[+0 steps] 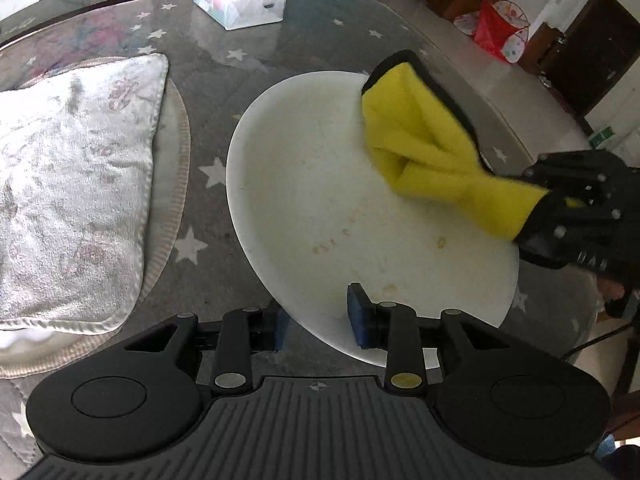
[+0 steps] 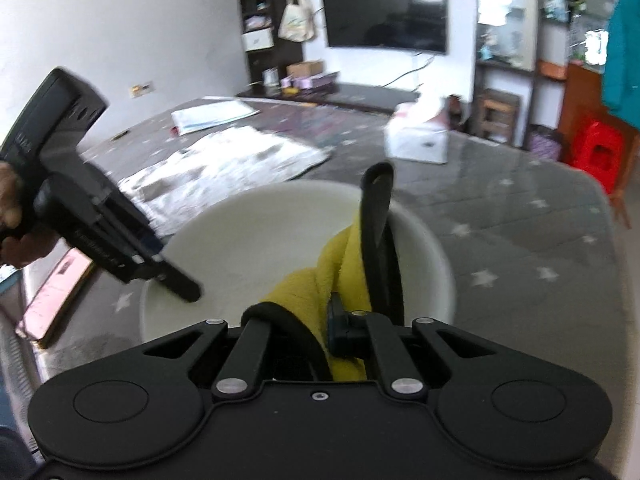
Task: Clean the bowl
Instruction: 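Hold the bowl rim with the left tool while the right tool wipes inside with the cloth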
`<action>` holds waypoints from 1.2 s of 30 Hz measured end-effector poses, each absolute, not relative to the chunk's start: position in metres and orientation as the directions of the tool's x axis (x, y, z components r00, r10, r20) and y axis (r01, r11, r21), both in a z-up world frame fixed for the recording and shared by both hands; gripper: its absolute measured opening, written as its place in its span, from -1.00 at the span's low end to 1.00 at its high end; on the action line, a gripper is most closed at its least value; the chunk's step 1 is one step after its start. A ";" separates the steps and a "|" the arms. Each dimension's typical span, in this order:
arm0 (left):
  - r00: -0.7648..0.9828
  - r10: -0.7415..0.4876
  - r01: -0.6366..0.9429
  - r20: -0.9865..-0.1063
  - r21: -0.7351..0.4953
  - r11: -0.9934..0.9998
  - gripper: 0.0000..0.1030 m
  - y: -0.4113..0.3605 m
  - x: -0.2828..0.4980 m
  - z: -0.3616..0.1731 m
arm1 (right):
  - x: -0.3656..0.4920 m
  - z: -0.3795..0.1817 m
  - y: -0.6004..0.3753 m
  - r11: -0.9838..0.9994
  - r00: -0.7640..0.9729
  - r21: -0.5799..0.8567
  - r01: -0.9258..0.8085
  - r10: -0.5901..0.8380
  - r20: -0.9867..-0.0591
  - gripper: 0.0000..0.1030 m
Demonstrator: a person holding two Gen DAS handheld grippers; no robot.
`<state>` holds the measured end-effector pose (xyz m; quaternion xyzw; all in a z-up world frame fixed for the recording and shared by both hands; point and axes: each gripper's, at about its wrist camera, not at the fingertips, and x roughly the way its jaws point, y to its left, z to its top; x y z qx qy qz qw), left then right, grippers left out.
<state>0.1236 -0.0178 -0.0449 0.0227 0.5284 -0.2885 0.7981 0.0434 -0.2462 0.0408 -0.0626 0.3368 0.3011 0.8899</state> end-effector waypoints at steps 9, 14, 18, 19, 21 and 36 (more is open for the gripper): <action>0.301 -0.427 0.493 -0.853 -0.244 0.835 -0.26 -0.021 0.117 -0.044 | 0.068 0.023 -0.214 0.773 0.520 0.138 -0.619 0.535 -0.666 -0.83; 0.335 -0.403 0.509 -0.852 -0.196 0.838 -0.22 -0.026 0.111 -0.042 | 0.076 0.020 -0.201 0.758 0.510 0.142 -0.637 0.552 -0.660 -0.83; 0.349 -0.399 0.515 -0.848 -0.182 0.838 -0.20 -0.026 0.107 -0.041 | 0.086 0.019 -0.187 0.744 0.504 0.137 -0.654 0.564 -0.654 -0.83; 0.349 -0.399 0.514 -0.848 -0.182 0.838 -0.20 -0.026 0.107 -0.042 | 0.089 0.019 -0.183 0.741 0.504 0.134 -0.658 0.565 -0.653 -0.83; 0.350 -0.398 0.515 -0.848 -0.180 0.838 -0.19 -0.026 0.106 -0.042 | 0.093 0.018 -0.178 0.739 0.509 0.124 -0.662 0.565 -0.650 -0.83; 0.407 -0.350 0.535 -0.844 -0.091 0.840 -0.11 -0.036 0.100 -0.041 | 0.111 0.019 -0.174 0.792 0.625 -0.030 -0.610 0.458 -0.632 -0.83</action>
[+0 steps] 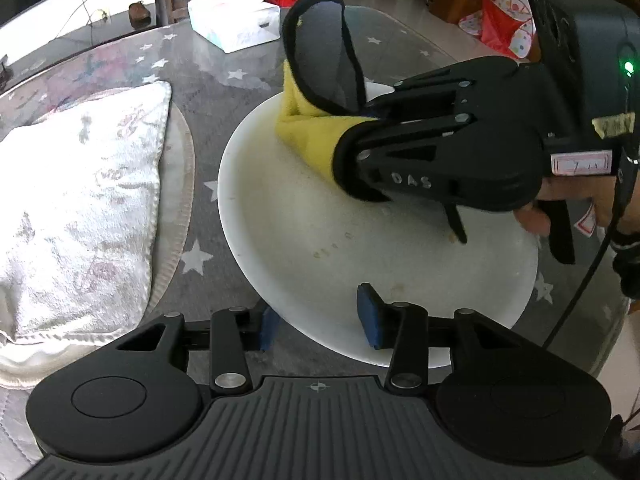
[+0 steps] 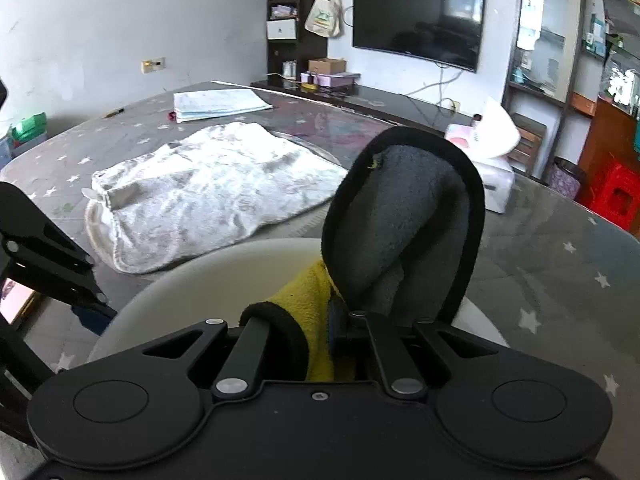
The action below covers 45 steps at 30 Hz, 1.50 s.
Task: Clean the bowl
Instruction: 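Hold the bowl rim with the left tool while the right tool wipes inside with the cloth, then wipe the cloth around the bowl interior with the right tool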
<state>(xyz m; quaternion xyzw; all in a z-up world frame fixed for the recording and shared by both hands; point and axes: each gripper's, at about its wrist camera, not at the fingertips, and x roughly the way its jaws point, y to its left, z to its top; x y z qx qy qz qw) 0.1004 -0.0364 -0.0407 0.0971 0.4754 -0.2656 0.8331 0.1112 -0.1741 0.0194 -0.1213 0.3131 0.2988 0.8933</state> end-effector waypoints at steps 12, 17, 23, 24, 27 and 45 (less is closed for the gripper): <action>0.472 -0.295 0.552 -0.831 0.018 0.833 -0.03 -0.047 0.094 -0.039 | 0.104 0.020 -0.198 0.824 0.667 -0.118 -0.554 0.354 -0.656 -0.83; 0.495 -0.269 0.560 -0.826 0.066 0.826 0.00 -0.053 0.091 -0.039 | 0.096 0.021 -0.206 0.825 0.664 -0.139 -0.549 0.329 -0.671 -0.83; 0.528 -0.233 0.565 -0.817 0.133 0.814 -0.01 -0.058 0.088 -0.042 | 0.080 0.023 -0.219 0.826 0.650 -0.135 -0.547 0.317 -0.691 -0.84; 0.535 -0.227 0.567 -0.814 0.147 0.810 -0.01 -0.058 0.087 -0.041 | 0.077 0.023 -0.220 0.824 0.648 -0.139 -0.549 0.315 -0.694 -0.83; 0.549 -0.213 0.572 -0.809 0.178 0.800 -0.02 -0.062 0.087 -0.042 | 0.070 0.024 -0.222 0.820 0.639 -0.138 -0.555 0.314 -0.702 -0.83; 0.547 -0.245 0.569 -0.801 0.141 0.810 -0.40 -0.049 0.082 -0.028 | 0.038 0.034 -0.224 0.769 0.513 -0.023 -0.638 0.403 -0.758 -0.83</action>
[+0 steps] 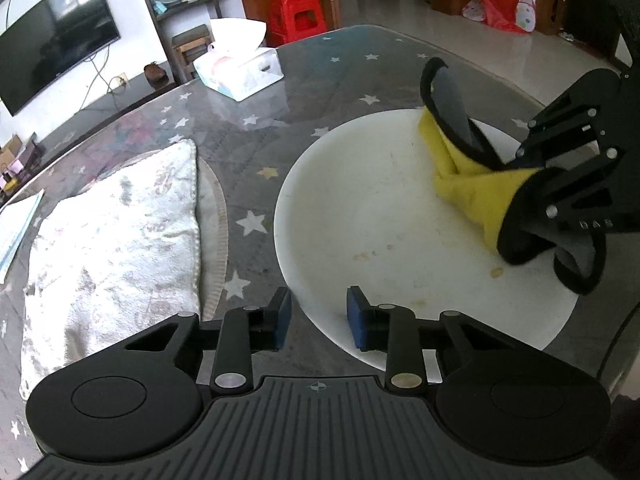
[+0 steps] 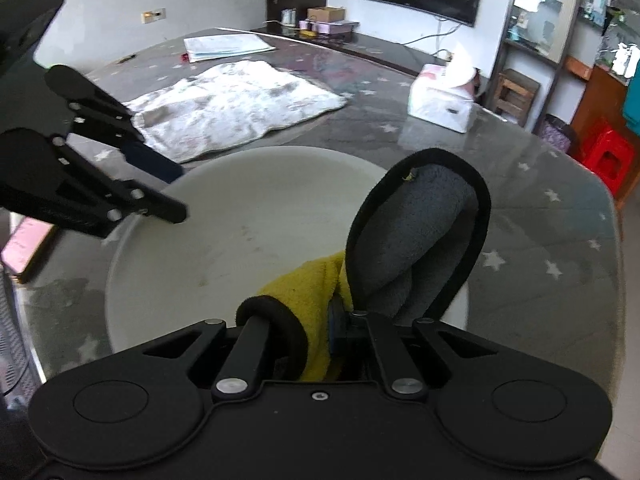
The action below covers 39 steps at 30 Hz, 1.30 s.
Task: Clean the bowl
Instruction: 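Wipe the cloth around the bowl interior with the right tool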
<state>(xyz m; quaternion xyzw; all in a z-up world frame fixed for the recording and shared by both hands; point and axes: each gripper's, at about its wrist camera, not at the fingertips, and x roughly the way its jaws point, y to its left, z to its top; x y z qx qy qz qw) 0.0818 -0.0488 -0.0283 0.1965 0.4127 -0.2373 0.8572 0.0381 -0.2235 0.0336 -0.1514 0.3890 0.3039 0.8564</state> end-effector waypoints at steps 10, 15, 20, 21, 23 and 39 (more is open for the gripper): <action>0.530 -0.263 0.583 -0.806 0.121 0.803 -0.40 -0.044 0.079 -0.027 | 0.030 0.032 -0.201 0.690 0.411 0.064 -0.721 0.500 -0.762 -0.83; 0.527 -0.273 0.587 -0.805 0.113 0.801 -0.40 -0.042 0.079 -0.027 | 0.030 0.035 -0.198 0.635 0.302 0.205 -0.745 0.595 -0.745 -0.83; 0.529 -0.270 0.592 -0.805 0.121 0.797 -0.40 -0.042 0.078 -0.028 | 0.031 0.029 -0.186 0.602 0.257 0.254 -0.757 0.632 -0.731 -0.83; 0.529 -0.270 0.593 -0.805 0.122 0.796 -0.40 -0.042 0.078 -0.028 | 0.032 0.028 -0.185 0.601 0.257 0.254 -0.758 0.633 -0.730 -0.83; 0.529 -0.270 0.594 -0.805 0.125 0.794 -0.40 -0.042 0.078 -0.028 | 0.038 0.025 -0.182 0.604 0.260 0.253 -0.756 0.632 -0.730 -0.83; 0.537 -0.267 0.610 -0.800 0.150 0.778 -0.36 -0.043 0.075 -0.030 | 0.081 0.020 -0.168 0.655 0.350 0.185 -0.733 0.596 -0.723 -0.83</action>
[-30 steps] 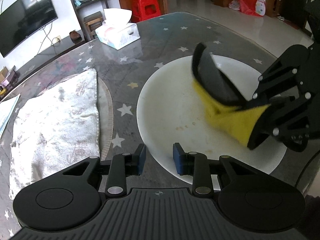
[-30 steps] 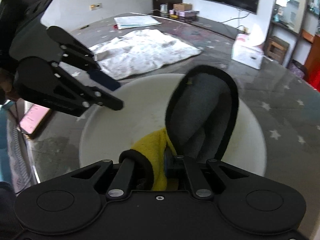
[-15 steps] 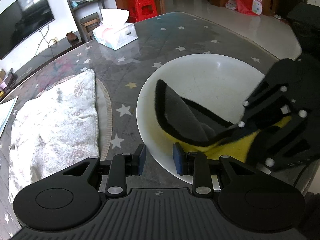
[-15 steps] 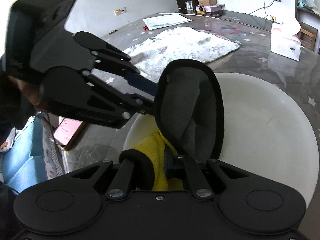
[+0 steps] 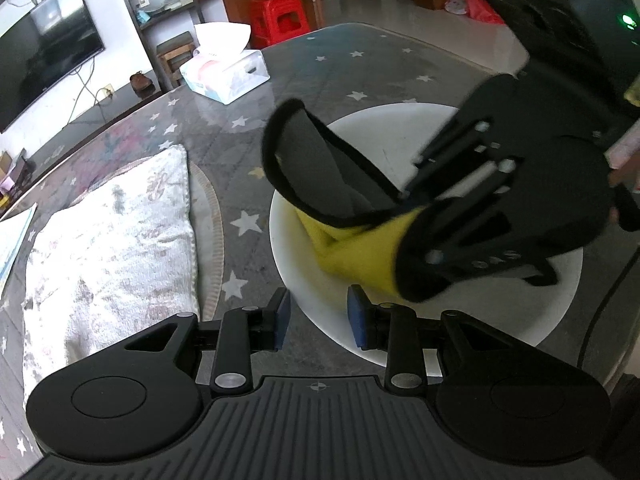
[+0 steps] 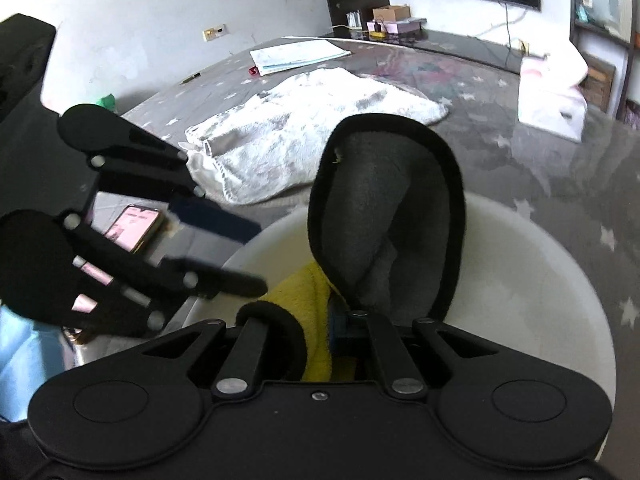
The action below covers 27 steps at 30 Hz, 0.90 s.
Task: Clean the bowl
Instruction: 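Wipe the cloth around the bowl interior with the right tool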
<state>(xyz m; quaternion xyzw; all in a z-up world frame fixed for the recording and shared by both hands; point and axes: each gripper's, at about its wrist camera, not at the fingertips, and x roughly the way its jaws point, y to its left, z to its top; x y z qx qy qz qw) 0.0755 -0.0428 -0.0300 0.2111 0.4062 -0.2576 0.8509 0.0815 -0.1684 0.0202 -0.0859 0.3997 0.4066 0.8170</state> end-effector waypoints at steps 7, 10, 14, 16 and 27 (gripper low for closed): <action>0.540 -0.268 0.614 -0.798 0.156 0.773 -0.35 -0.043 0.075 -0.031 | 0.094 0.020 -0.165 0.687 0.426 0.114 -0.718 0.563 -0.708 -0.83; 0.542 -0.266 0.616 -0.798 0.161 0.771 -0.34 -0.044 0.074 -0.031 | 0.096 0.020 -0.166 0.700 0.457 0.078 -0.710 0.542 -0.705 -0.83; 0.543 -0.262 0.617 -0.797 0.168 0.769 -0.33 -0.046 0.073 -0.031 | 0.096 0.019 -0.168 0.726 0.523 -0.013 -0.688 0.482 -0.703 -0.84; 0.544 -0.261 0.617 -0.798 0.169 0.769 -0.32 -0.047 0.074 -0.032 | 0.097 0.019 -0.169 0.734 0.538 -0.038 -0.678 0.461 -0.705 -0.84; 0.546 -0.249 0.615 -0.800 0.181 0.767 -0.28 -0.050 0.077 -0.034 | 0.092 0.018 -0.194 0.774 0.582 -0.117 -0.622 0.357 -0.731 -0.84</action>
